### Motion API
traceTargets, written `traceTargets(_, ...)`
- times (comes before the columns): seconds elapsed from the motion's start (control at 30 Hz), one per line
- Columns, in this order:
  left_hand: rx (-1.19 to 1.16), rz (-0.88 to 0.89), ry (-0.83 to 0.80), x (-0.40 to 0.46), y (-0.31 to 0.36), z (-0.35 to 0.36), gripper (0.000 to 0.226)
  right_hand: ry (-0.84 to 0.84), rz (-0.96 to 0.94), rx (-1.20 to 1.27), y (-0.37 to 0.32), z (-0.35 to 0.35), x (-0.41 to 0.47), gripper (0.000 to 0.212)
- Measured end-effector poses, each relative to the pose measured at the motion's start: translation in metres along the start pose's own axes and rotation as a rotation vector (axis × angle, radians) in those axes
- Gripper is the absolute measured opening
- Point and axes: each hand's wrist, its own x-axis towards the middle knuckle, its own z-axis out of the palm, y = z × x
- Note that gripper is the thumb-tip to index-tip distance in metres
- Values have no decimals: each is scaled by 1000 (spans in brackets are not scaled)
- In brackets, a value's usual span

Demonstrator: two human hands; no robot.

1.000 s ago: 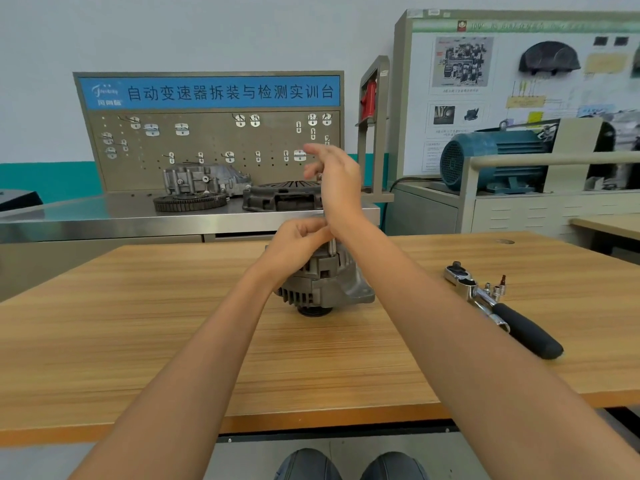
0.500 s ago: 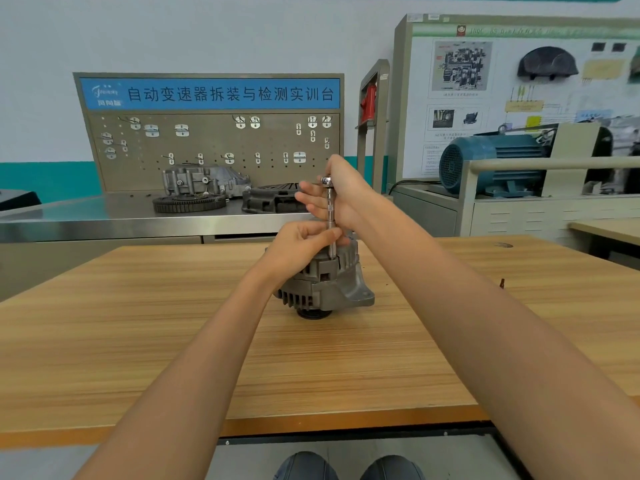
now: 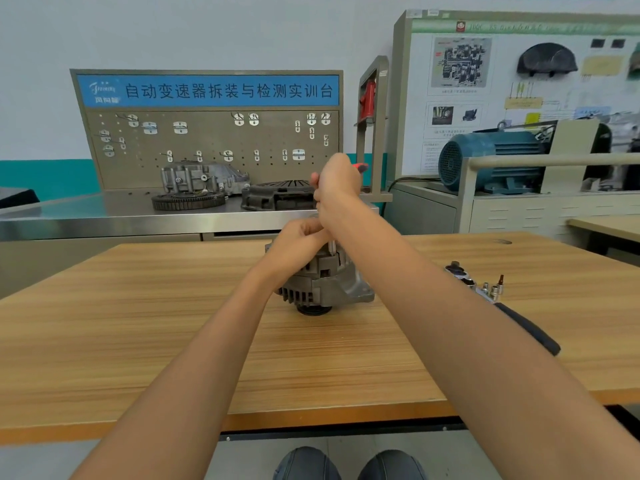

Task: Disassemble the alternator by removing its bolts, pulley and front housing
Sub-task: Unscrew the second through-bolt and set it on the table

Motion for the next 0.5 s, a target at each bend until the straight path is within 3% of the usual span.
traceTargets(0.17, -80, -12, -65, -1, 1, -3, 23, -424, 211, -292, -11, -17, 11, 26)
traceTargets(0.3, -97, -15, -45, -1, 1, 0, 16, -545, 279, -276, -15, -27, 16, 23)
traceTargets(0.4, -82, 6, -23, -1, 2, 2, 15, -439, 227, -227, -12, -23, 16, 21)
traceTargets(0.5, -63, -11, 23, -2, 5, 3, 23, -32, 58, -158, -2, -6, 9, 18)
